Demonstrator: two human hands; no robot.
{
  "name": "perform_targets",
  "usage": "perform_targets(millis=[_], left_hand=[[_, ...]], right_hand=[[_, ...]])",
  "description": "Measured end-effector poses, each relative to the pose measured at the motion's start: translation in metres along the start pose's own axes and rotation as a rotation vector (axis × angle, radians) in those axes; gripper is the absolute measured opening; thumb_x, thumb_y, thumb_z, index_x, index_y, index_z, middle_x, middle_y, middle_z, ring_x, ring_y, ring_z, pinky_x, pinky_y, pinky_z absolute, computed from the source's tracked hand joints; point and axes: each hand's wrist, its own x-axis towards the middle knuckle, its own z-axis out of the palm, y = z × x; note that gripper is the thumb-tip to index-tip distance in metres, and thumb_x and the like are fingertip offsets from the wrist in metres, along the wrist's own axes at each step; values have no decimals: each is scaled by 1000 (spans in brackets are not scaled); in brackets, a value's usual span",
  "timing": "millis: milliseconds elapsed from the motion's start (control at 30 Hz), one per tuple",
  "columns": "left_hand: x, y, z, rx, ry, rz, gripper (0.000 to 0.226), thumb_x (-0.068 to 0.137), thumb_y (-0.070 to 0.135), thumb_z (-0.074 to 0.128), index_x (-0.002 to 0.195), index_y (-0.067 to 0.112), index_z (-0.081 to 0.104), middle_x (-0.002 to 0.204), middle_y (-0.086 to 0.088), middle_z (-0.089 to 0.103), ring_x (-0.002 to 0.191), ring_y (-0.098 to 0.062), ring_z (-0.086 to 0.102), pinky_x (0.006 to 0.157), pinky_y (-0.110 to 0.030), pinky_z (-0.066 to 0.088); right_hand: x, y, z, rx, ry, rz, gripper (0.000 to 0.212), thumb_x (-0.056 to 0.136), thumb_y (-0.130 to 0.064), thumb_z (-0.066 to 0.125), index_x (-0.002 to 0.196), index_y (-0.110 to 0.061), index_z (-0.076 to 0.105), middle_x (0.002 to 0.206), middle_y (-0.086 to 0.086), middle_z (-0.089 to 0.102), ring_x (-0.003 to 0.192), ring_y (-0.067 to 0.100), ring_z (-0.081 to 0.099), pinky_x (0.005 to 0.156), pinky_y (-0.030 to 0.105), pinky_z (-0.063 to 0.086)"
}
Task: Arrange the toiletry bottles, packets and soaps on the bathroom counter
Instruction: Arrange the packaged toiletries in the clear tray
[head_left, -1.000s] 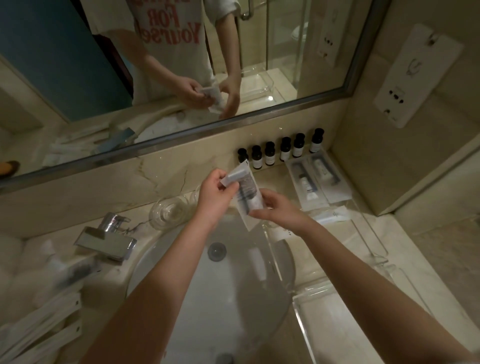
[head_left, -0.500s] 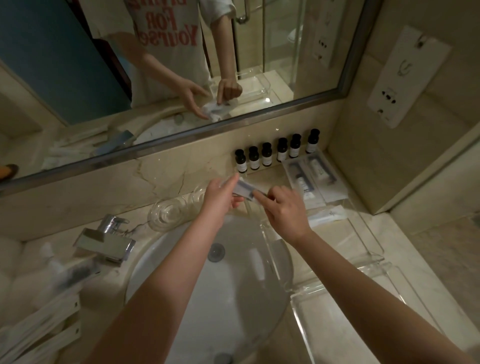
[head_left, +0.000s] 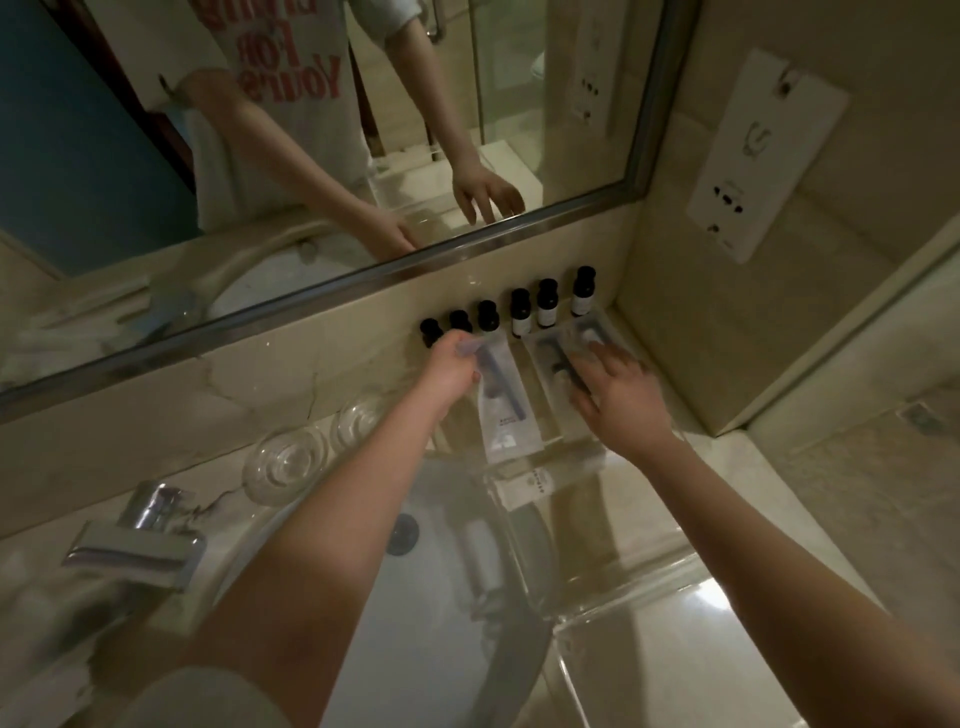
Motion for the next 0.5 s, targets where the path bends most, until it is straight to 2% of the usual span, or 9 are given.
perform_targets(millis=[67,100,200,300,400,500], left_hand=[[8,2,8,23,-15,7,26,94,11,47,120,11,50,99,-5,57,79,-16,54,66,-26,44],[11,0,12,39,-14,7,30,93,13,51,123,11,48,105,-7,59,87,-21,58,71,-28,48],[15,-8,19,151,29,6,46,90,20,58,132,11,42,126,-15,55,112,-32,56,92,-39,48],[9,-16,21,310,64,33,54,90,21,58,137,9,36,129,-16,52,116,-32,53,94,-38,46],[-5,-24,22,505,65,87,54,87,23,61,134,8,38,130,-16,49,114,-32,52,90,-36,45],[-22,-29,26,596,-30,126,76,81,32,69,143,13,29,140,-13,38,126,-29,45,100,-37,42]], right_hand=[[5,5,3,-34,-106,26,47,96,-42,39,141,-28,37,148,9,40,136,29,37,105,46,34],[6,7,6,-46,-128,31,48,97,-44,35,142,-29,35,151,8,35,139,27,33,108,46,31],[6,9,13,-47,-140,37,46,95,-43,39,137,-24,44,149,11,38,140,28,32,109,46,29],[5,10,18,-33,-124,31,45,91,-39,49,133,-23,49,144,13,46,136,31,38,106,47,33],[4,8,14,-13,-110,36,51,86,-46,39,130,-24,52,140,14,50,133,32,43,103,50,37],[4,7,15,-21,-163,12,54,87,-48,37,137,-29,44,148,11,40,139,31,32,110,51,29]])
